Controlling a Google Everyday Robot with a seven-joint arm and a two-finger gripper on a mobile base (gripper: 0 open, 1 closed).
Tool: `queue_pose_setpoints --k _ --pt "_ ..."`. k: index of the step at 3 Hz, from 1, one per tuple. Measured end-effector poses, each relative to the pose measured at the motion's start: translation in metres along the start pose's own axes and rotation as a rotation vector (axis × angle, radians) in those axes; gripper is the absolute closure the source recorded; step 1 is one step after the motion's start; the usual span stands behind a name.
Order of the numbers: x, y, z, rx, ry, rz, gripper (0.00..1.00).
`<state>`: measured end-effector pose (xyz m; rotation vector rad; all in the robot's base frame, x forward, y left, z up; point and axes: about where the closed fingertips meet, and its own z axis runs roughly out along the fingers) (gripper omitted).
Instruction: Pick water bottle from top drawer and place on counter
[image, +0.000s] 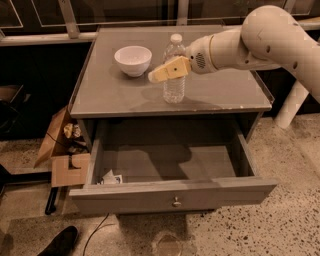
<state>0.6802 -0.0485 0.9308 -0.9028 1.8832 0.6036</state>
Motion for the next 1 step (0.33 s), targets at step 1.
queue_pose_setpoints --k 1 --pt "0.0000 0.0000 0.0000 0.000 0.000 0.000 0.00"
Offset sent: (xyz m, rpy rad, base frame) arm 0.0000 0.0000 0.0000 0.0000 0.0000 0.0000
